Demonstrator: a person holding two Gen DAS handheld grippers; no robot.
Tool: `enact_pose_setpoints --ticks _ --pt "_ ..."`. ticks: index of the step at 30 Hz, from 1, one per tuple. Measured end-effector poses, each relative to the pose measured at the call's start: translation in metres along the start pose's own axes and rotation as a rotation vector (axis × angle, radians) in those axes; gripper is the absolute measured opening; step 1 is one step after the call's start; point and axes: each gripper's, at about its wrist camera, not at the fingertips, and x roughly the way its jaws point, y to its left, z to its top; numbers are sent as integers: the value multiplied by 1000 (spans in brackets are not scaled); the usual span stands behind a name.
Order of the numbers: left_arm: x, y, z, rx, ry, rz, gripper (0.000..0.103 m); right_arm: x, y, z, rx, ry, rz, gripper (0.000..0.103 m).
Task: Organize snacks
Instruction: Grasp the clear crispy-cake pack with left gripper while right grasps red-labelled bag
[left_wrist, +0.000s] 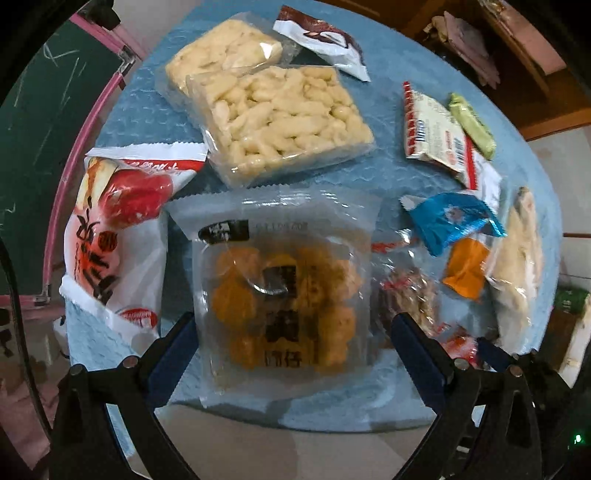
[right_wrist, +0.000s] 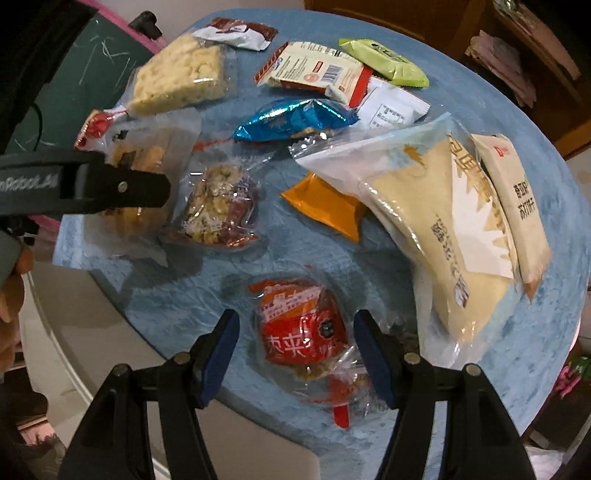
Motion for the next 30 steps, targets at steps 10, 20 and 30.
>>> enact_pose_setpoints --ticks 10,20,30 --pt "10 5 -1 -30 -5 -11 69 11 7 0 -14 -12 -53 45" --pt "-89 -7 -46 138 -195 -68 67 -92 -2 -33 140 -227 68 45" --pt "-218 13 -155 373 -421 -106 68 -204 40 -122 256 -462 149 46"
